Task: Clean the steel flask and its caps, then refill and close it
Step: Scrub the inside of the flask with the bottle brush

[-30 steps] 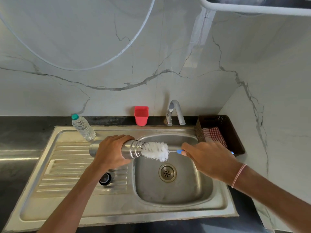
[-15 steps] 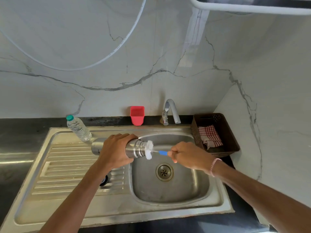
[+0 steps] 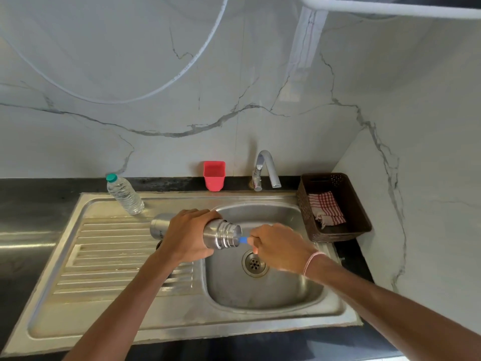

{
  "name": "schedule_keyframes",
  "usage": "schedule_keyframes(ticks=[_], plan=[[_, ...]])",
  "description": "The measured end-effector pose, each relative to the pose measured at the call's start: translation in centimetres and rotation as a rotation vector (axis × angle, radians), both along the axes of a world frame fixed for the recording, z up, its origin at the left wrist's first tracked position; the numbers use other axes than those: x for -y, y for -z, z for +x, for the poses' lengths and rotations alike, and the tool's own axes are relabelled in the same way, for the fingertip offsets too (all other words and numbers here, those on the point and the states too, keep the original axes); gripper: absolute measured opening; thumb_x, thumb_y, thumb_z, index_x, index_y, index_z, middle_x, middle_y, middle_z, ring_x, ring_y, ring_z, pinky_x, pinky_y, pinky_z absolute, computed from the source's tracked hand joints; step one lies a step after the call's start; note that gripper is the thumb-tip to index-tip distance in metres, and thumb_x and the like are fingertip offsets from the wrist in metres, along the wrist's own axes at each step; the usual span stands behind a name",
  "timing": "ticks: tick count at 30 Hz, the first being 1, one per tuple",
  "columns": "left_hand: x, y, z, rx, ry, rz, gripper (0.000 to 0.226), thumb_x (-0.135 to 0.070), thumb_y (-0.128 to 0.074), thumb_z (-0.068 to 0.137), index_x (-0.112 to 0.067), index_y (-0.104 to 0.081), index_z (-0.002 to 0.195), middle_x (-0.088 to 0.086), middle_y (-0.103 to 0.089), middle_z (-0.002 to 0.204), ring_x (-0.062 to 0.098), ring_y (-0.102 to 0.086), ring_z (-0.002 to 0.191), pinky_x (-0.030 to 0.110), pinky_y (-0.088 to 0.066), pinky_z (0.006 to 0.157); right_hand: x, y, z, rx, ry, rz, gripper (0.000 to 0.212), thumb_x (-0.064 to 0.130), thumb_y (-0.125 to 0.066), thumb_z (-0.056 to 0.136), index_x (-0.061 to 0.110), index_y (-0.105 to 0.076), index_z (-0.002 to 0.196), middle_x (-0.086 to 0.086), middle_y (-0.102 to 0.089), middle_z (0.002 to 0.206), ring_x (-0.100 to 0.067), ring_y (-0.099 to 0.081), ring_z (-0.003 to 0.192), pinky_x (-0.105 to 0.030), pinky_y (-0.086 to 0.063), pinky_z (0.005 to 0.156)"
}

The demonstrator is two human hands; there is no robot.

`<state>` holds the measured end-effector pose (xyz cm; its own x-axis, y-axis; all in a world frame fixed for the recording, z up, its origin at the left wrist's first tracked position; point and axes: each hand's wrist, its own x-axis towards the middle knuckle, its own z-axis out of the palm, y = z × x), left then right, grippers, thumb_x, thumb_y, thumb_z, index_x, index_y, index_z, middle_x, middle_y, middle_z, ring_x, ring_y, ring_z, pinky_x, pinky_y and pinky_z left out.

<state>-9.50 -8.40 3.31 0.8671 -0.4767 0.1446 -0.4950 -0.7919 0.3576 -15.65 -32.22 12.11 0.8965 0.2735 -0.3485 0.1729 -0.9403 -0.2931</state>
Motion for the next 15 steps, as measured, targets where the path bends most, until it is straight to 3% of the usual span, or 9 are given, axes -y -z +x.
schedule_keyframes(ticks=[5,8,10,11,13,15], plan=[[-1.2,0.6,-0.5,0.022,-0.002,0.014,0.066,-0.044,-0.092,0.047,-0.039,-0.064,0.107,-0.02,-0.068,0.09,0.01,-0.064,0.078,0.03,-0.045,0.076,0.8,-0.8,0.3,-0.212,0.03,0.078,0.037,0.024,-0.037,0.106,0.006,-0.065,0.09,-0.012,-0.066,0.083,-0.029,-0.059,0.071,-0.041,-0.049,0.068],[-2.6,0.8,-0.3,0.026,-0.021,0.003,0.068,-0.047,-0.092,0.048,-0.036,-0.066,0.109,-0.018,-0.069,0.093,0.012,-0.065,0.081,0.031,-0.046,0.079,2.3,-2.2,-0.1,-0.484,0.276,0.279,0.036,0.033,-0.039,0.108,0.015,-0.059,0.084,0.004,-0.044,0.054,-0.015,-0.033,0.045,-0.027,-0.027,0.044],[-2.9,0.7,-0.3,0.027,-0.031,0.017,0.067,-0.047,-0.091,0.048,-0.036,-0.066,0.109,-0.018,-0.069,0.093,0.012,-0.064,0.081,0.032,-0.045,0.08,2.9,-3.5,-0.3,-0.529,0.316,0.297,0.036,0.034,-0.038,0.11,0.015,-0.061,0.09,0.007,-0.037,0.054,-0.01,-0.026,0.042,-0.024,-0.02,0.041],[-3.0,0.7,-0.3,0.025,-0.039,0.023,0.067,-0.046,-0.091,0.048,-0.036,-0.066,0.109,-0.018,-0.069,0.092,0.012,-0.064,0.081,0.032,-0.045,0.08,2.9,-3.6,-0.4,-0.406,0.233,0.217,0.035,0.034,-0.038,0.11,0.015,-0.064,0.096,0.007,-0.041,0.058,-0.01,-0.033,0.045,-0.023,-0.026,0.045],[-2.9,0.6,-0.3,0.019,-0.061,0.024,0.066,-0.045,-0.091,0.048,-0.036,-0.065,0.109,-0.018,-0.068,0.092,0.013,-0.064,0.081,0.033,-0.047,0.081,2.5,-3.1,-1.4,0.056,-0.065,-0.101,0.024,0.033,-0.041,0.108,0.021,-0.062,0.106,0.005,-0.053,0.07,-0.017,-0.054,0.059,-0.029,-0.038,0.057],[-2.7,0.5,-0.3,0.002,-0.083,-0.003,0.067,-0.043,-0.091,0.049,-0.037,-0.064,0.109,-0.019,-0.069,0.093,0.013,-0.065,0.082,0.036,-0.05,0.08,1.9,-2.1,-2.4,0.36,-0.197,-0.384,0.015,0.029,-0.063,0.096,0.021,-0.062,0.109,0.001,-0.057,0.07,-0.023,-0.057,0.055,-0.032,-0.039,0.051]])
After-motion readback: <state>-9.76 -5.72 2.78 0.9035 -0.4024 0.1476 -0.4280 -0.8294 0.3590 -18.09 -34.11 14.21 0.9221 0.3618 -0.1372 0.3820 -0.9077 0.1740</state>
